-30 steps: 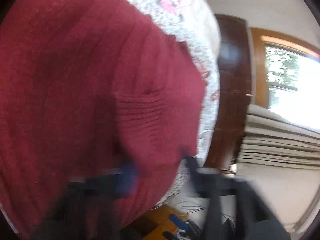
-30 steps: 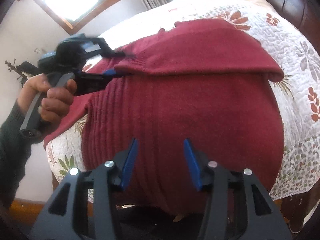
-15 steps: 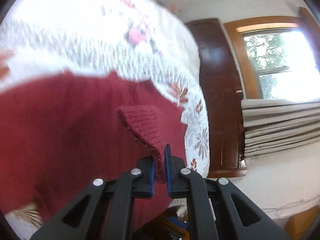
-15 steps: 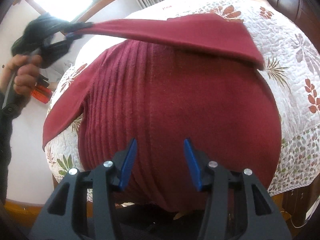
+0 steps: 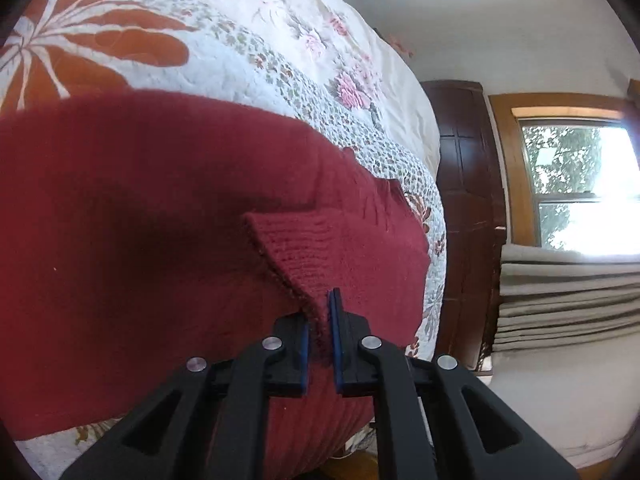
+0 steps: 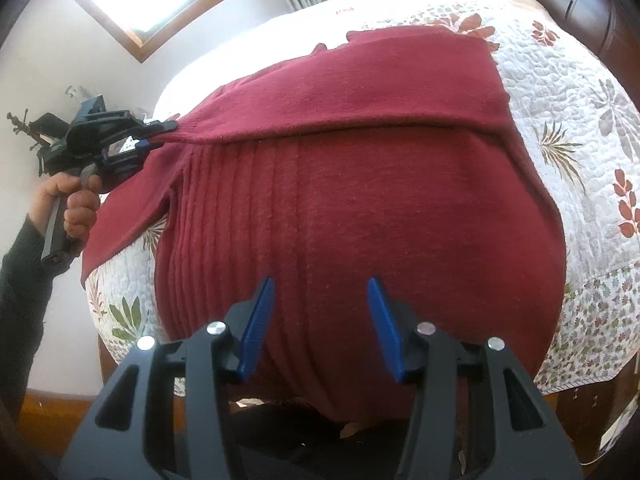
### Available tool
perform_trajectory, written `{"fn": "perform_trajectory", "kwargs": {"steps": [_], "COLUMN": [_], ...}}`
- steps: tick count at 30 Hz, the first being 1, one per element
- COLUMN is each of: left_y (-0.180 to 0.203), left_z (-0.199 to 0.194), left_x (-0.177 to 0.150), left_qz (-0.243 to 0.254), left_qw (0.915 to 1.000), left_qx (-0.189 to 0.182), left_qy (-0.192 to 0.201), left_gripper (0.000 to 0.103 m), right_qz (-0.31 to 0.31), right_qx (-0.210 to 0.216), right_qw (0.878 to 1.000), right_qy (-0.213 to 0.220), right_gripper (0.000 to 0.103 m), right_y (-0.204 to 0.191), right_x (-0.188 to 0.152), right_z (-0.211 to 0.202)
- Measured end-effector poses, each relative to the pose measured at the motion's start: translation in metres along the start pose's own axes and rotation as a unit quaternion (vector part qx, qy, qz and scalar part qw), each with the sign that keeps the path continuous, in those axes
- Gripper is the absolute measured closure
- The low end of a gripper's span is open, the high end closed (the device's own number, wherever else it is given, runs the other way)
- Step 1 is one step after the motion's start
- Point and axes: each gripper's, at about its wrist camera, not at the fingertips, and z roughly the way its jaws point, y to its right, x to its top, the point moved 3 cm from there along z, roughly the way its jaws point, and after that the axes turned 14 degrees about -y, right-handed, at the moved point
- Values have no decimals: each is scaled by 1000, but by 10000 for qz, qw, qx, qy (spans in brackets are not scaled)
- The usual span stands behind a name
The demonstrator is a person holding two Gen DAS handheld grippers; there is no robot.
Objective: Fold small clothes
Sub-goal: 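Grasp the other sleeve cuff with the left gripper, then lift the sleeve with the left gripper and lay it across the sweater body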
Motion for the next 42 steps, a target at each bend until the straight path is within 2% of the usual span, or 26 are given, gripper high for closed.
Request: {"fn": "perform_trajectory", "kwargs": {"steps": [6,9,10,11,13,14,15,16,17,20,26,29,30,31,32,34,36,38,40,41,42], "left_y": [-10,-21,-24,-28,-33,-29,-24,-15,-7,15,-7,-4,-1,0,-5,-25,-63,-100,-148,-177,-194], "left_z": [-1,7,8,5,-7,-19,-27,-36,-38,-14,26,9,0,-16,-37,-78,-123,-155,-191,-210,-220], "left_x": [1,0,0,-2,-5,-9,-11,-14,-15,-11,8,-3,-7,-16,-26,-52,-87,-119,-160,-183,-196], "left_qz": [8,-35,-68,-143,-242,-236,-189,-110,-30,301,-129,-122,-68,-24,-70,-333,-850,-1321,-1885,-2283,-2515], "left_qw": [9999,9990,9981,9965,9949,9936,9932,9934,9941,9971,9982,9989,9987,9977,9951,9856,9687,9512,9243,9054,8927], "left_qx": [138,430,588,818,976,1055,1053,931,789,508,568,279,183,49,-77,-294,-374,-386,-428,-453,-515], "left_qy": [-34,-133,-141,-60,115,329,466,654,747,482,150,351,463,680,985,1633,2302,2761,3290,3551,3703], "left_gripper": [95,92,87,87,85,79,73,59,51,45,43,40,37,26,15,7,5,4,4,4,4], "right_qz": [117,96,71,48,20,25,39,64,103,86,-257,-226,-199,-177,-167,-199,-336,-504,-688,-834,-972], "right_qx": [56,44,22,4,-37,-50,-51,-39,-12,26,-100,-130,-117,-95,-56,11,51,87,129,138,135], "right_qw": [9999,9999,10000,10000,10000,10000,10000,10000,9999,9999,9996,9996,9996,9997,9997,9997,9993,9987,9975,9964,9951], "right_qy": [-22,-26,-31,-23,-1,3,1,-8,-23,-53,75,130,145,156,159,143,126,82,-30,-97,-137], "right_gripper": [54,54,54,54,54,54,54,54,54,54,54,53,53,52,52,51,50,48,48,48,48], "right_y": [9,9,8,8,8,9,10,12,14,12,0,4,6,8,10,10,4,-5,-16,-24,-32], "right_x": [-3,-4,-4,-4,-5,-5,-5,-5,-5,-2,1,5,7,10,13,20,27,33,37,40,41], "right_z": [0,-1,-1,-2,-3,-4,-4,-4,-3,-2,-13,-18,-19,-20,-21,-21,-19,-16,-10,-7,-6]}}
